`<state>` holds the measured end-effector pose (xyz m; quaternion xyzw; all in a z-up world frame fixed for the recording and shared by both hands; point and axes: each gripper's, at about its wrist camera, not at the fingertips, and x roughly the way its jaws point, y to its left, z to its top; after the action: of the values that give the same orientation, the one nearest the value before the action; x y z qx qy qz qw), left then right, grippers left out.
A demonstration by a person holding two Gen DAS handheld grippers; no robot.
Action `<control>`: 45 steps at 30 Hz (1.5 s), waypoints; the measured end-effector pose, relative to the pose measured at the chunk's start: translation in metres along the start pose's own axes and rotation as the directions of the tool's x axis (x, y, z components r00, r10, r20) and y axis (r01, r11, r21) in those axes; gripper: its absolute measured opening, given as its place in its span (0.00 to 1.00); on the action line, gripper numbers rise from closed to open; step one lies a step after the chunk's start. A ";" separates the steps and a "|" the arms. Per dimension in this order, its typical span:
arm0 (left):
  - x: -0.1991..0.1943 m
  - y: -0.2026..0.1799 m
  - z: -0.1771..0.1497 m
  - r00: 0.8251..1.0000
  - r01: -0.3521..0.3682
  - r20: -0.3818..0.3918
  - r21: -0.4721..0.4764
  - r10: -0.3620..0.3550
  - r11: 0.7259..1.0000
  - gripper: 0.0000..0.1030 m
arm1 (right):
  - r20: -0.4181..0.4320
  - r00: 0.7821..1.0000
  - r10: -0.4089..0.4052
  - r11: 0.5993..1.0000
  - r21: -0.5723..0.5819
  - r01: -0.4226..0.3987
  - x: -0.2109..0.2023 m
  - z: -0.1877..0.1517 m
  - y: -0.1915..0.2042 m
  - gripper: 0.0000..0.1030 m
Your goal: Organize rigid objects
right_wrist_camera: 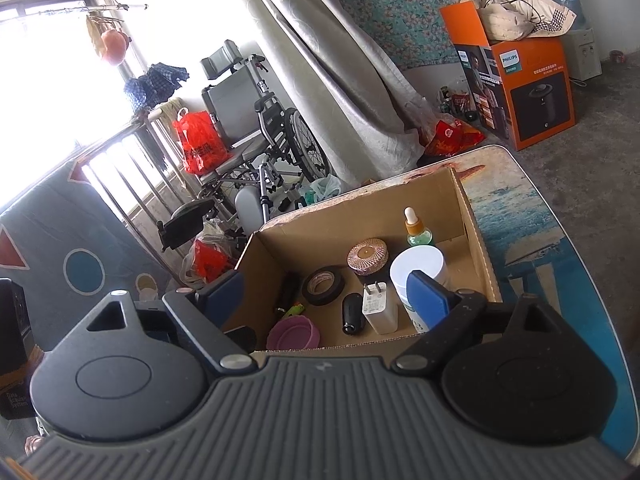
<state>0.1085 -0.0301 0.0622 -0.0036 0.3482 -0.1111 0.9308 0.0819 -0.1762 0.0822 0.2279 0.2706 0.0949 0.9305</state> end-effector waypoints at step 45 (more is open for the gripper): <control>0.005 0.004 -0.015 0.975 -0.215 -0.053 -0.015 0.214 0.977 1.00 | -0.059 0.971 -0.232 0.944 -0.255 0.210 0.024 -0.038 0.005 0.99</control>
<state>0.1031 -0.0266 0.0470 0.0273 0.3713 -0.0067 0.9281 0.0810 -0.1505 0.0451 0.0744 0.3212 0.0329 0.9435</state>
